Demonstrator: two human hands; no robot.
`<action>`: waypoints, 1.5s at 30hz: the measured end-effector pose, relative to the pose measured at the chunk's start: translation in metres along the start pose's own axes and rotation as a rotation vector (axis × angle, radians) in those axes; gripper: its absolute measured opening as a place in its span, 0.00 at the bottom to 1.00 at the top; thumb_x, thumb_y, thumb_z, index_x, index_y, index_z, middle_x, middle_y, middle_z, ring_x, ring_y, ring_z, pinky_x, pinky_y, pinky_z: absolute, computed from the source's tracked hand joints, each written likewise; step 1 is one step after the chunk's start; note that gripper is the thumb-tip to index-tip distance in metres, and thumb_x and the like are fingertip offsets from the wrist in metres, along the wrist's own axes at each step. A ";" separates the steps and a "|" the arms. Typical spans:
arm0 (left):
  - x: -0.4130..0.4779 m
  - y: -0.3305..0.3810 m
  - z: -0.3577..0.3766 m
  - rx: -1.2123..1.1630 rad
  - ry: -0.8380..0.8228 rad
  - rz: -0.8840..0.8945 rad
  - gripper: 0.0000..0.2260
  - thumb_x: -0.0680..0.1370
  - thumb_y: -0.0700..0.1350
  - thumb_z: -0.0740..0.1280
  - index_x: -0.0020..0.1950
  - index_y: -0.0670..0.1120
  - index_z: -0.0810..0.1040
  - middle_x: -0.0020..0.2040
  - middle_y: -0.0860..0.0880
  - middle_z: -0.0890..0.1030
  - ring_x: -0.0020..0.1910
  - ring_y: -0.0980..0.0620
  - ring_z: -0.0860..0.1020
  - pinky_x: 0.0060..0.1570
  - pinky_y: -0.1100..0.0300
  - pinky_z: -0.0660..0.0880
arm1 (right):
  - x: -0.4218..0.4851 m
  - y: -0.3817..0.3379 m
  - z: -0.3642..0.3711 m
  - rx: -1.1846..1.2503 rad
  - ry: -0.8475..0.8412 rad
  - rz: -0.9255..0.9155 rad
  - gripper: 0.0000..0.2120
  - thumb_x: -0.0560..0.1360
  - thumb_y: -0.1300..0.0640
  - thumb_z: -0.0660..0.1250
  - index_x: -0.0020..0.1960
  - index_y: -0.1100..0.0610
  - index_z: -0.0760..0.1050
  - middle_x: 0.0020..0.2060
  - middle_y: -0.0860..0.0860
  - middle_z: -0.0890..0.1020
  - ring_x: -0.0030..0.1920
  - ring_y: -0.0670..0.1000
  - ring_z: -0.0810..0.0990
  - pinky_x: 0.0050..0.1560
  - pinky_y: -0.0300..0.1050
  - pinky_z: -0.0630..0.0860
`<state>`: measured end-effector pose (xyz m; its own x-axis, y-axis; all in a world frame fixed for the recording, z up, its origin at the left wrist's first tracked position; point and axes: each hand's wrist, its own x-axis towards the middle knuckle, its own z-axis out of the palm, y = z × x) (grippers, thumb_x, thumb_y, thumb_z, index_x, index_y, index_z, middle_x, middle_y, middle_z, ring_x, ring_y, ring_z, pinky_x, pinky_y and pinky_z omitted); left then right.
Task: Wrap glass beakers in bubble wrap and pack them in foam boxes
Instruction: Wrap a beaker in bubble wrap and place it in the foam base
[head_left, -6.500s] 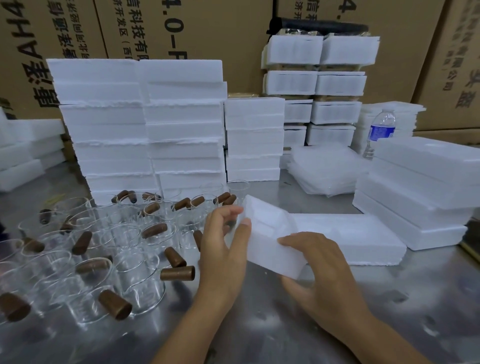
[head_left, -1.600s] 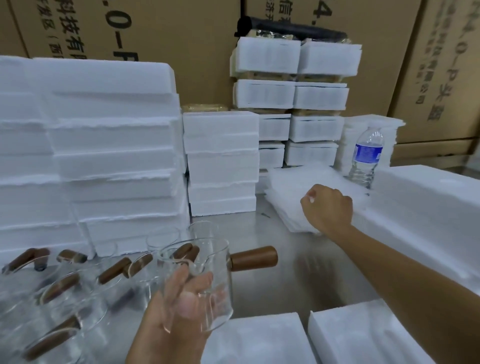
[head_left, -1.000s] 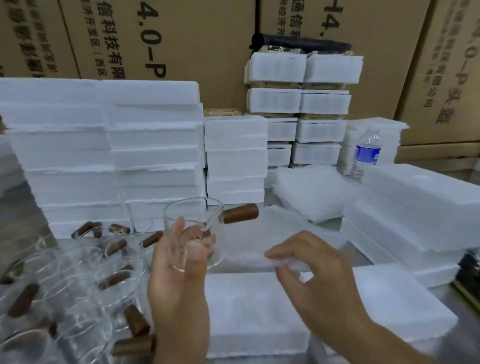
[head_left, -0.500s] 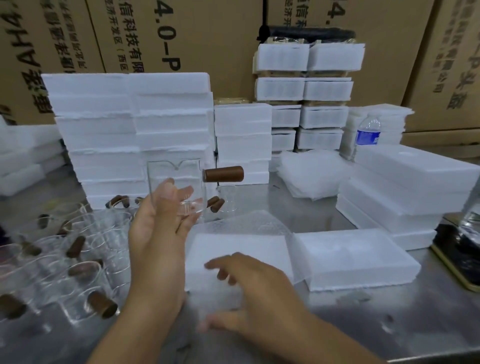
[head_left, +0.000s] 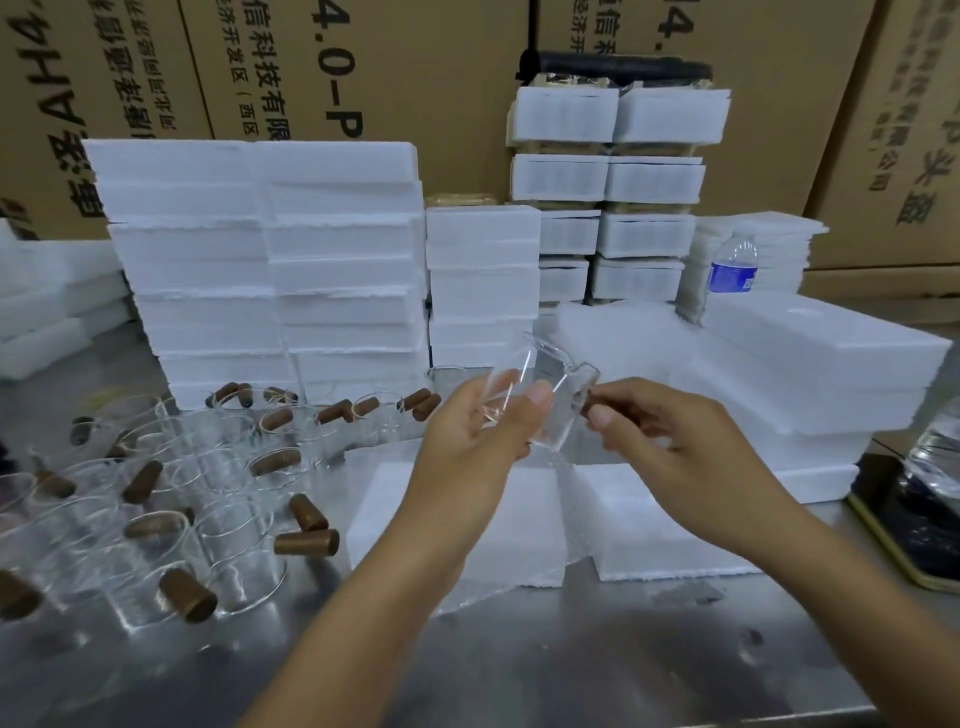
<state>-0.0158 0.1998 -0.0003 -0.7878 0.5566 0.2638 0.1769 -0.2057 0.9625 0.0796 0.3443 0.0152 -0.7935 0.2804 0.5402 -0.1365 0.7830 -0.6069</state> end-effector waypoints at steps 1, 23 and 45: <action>0.000 -0.001 0.003 0.017 -0.009 0.000 0.32 0.61 0.67 0.69 0.62 0.54 0.76 0.57 0.55 0.80 0.53 0.57 0.80 0.57 0.57 0.75 | -0.002 0.003 -0.001 -0.005 -0.028 -0.014 0.08 0.75 0.49 0.62 0.46 0.35 0.74 0.43 0.34 0.81 0.45 0.41 0.79 0.48 0.35 0.75; 0.034 -0.050 0.051 1.252 -0.064 -0.140 0.10 0.79 0.53 0.57 0.48 0.47 0.68 0.52 0.47 0.77 0.44 0.47 0.72 0.42 0.57 0.64 | -0.003 0.057 -0.016 0.123 0.236 0.296 0.11 0.79 0.56 0.60 0.42 0.49 0.78 0.27 0.41 0.78 0.26 0.40 0.73 0.30 0.27 0.67; 0.020 -0.022 0.012 0.143 0.055 -0.344 0.06 0.74 0.38 0.68 0.39 0.44 0.81 0.39 0.49 0.85 0.29 0.60 0.79 0.36 0.64 0.74 | 0.006 0.024 -0.004 0.451 -0.062 0.579 0.12 0.78 0.50 0.62 0.44 0.54 0.81 0.30 0.45 0.82 0.27 0.43 0.77 0.34 0.37 0.71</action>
<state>-0.0285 0.2255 -0.0155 -0.8454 0.5285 -0.0766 -0.0259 0.1028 0.9944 0.0741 0.3671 0.0058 -0.8428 0.5372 0.0342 0.0945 0.2103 -0.9731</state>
